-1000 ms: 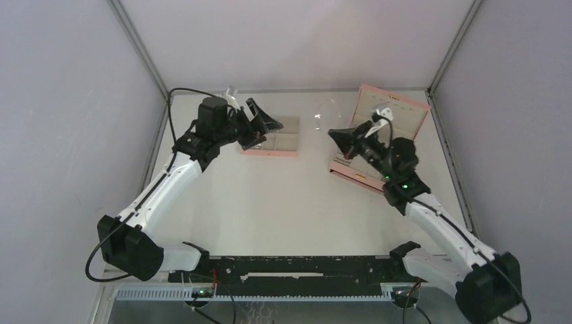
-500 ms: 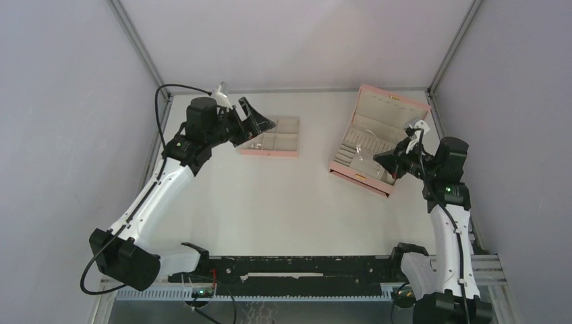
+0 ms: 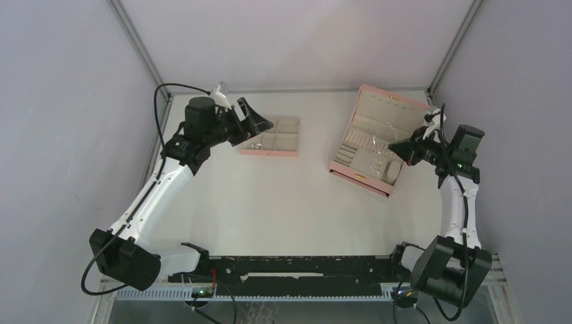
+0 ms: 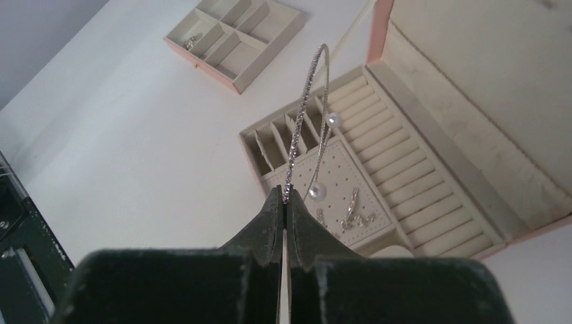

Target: Organize the mixed jewelry

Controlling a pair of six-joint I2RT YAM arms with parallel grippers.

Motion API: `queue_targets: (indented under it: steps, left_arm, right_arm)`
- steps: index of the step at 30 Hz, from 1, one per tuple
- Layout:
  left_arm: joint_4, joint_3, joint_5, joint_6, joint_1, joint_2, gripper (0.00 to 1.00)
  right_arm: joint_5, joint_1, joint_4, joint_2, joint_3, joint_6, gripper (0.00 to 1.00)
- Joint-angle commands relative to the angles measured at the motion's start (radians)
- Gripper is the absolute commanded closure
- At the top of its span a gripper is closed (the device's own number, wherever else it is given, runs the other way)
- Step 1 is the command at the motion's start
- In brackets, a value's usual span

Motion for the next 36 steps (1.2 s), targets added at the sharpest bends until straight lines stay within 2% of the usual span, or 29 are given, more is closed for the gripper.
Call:
queue_targets:
  steps: [1,5,9,13,26,36]
  left_arm:
    - [0.016,0.025,0.031,0.027,0.01,0.008,0.12]
    - [0.018,0.028,0.028,0.032,0.012,0.016,0.12]
    - [0.018,0.024,0.026,0.024,0.016,0.028,0.12]
    - [0.017,0.026,0.024,0.021,0.016,0.032,0.12]
    - [0.017,0.036,0.016,0.02,0.022,0.047,0.12]
    - [0.01,0.04,0.015,0.024,0.031,0.052,0.12]
  right_arm:
    - [-0.04,-0.004,0.118,0.034,0.065,0.043,1.0]
    - [-0.003,0.006,0.227,0.073,0.07,0.131,1.0]
    - [0.112,0.055,0.271,0.109,0.087,0.154,1.0]
    - [0.122,0.068,0.335,0.157,0.102,0.208,1.0]
    - [0.21,0.091,0.324,0.277,0.202,0.252,1.0]
    - [0.245,0.092,0.32,0.316,0.203,0.256,1.0]
